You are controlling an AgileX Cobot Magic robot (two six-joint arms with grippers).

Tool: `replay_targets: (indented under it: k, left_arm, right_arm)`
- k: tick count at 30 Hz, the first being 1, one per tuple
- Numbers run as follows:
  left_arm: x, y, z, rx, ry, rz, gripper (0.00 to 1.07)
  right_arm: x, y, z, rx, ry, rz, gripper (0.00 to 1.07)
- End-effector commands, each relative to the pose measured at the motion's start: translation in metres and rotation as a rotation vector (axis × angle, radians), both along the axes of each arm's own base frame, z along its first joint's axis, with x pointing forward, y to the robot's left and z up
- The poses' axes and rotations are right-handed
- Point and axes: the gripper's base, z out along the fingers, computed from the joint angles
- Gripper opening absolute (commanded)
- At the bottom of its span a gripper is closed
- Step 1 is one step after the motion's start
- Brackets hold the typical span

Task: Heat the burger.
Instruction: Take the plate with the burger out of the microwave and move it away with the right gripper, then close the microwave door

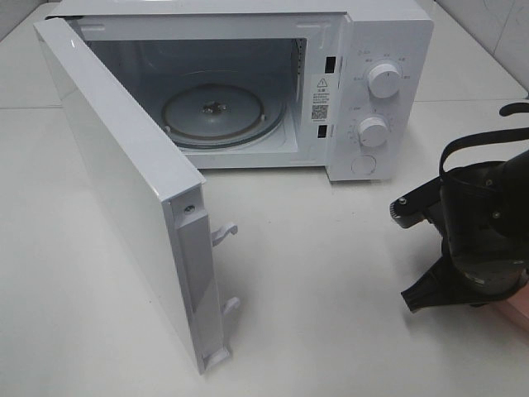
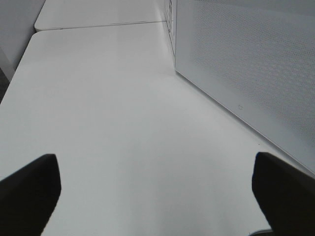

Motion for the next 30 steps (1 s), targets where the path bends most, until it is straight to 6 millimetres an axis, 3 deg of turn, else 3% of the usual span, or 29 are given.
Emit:
replay_targets:
  k: [1, 9, 11, 12, 16, 18, 19, 20, 21, 23, 24, 26, 27, 28, 30]
  left_arm:
    - [0.0, -0.001, 0.001, -0.004, -0.01, -0.002, 0.98]
    - [0.0, -0.001, 0.001, -0.004, -0.01, -0.002, 0.98]
    - [0.0, -0.001, 0.001, -0.004, -0.01, -0.002, 0.98]
    - [0.0, -0.001, 0.001, -0.004, -0.01, -0.002, 0.98]
    - [0.0, -0.001, 0.001, -0.004, -0.01, -0.002, 0.98]
    - [0.0, -0.001, 0.001, -0.004, -0.01, -0.002, 0.98]
    - [0.0, -0.001, 0.001, -0.004, -0.01, -0.002, 0.98]
    - [0.0, -0.001, 0.001, -0.004, -0.01, -0.002, 0.98]
    - [0.0, -0.001, 0.001, -0.004, -0.01, -0.002, 0.98]
    - [0.0, -0.001, 0.001, -0.004, -0.01, -0.002, 0.98]
    - [0.0, -0.001, 0.001, -0.004, -0.01, -0.002, 0.98]
    - [0.0, -0.001, 0.001, -0.004, -0.01, -0.002, 0.98]
    - [0.0, -0.001, 0.001, -0.004, -0.01, -0.002, 0.98]
    - [0.0, -0.001, 0.001, -0.004, -0.01, -0.002, 0.98]
    - [0.0, -0.001, 0.001, -0.004, -0.01, -0.002, 0.98]
  right_arm:
    - [0.002, -0.003, 0.001, -0.014, -0.007, -0.014, 0.16]
    - [-0.001, -0.002, 0.0, 0.0, 0.025, -0.029, 0.3]
    - [-0.004, 0.002, 0.007, 0.067, 0.04, -0.021, 0.45]
    - [-0.004, 0.002, 0.007, 0.067, 0.04, -0.021, 0.45]
    - [-0.007, 0.005, 0.036, 0.18, -0.03, 0.008, 0.54]
    - [-0.008, 0.006, 0.043, 0.197, -0.045, 0.022, 0.55]
    - [-0.011, 0.005, 0.058, 0.242, -0.079, 0.036, 0.55]
    - [-0.011, 0.005, 0.058, 0.242, -0.079, 0.036, 0.55]
    - [-0.016, 0.005, 0.076, 0.294, -0.121, 0.073, 0.56]
    - [-0.019, 0.004, 0.082, 0.31, -0.133, 0.091, 0.58]
    - [-0.027, 0.002, 0.097, 0.347, -0.144, 0.129, 0.63]
    - [-0.031, 0.001, 0.103, 0.358, -0.143, 0.158, 0.67]
    - [-0.041, 0.0, 0.113, 0.408, -0.129, 0.189, 0.75]
    - [-0.041, 0.0, 0.113, 0.408, -0.129, 0.189, 0.75]
    - [-0.054, -0.001, 0.126, 0.459, -0.112, 0.259, 0.86]
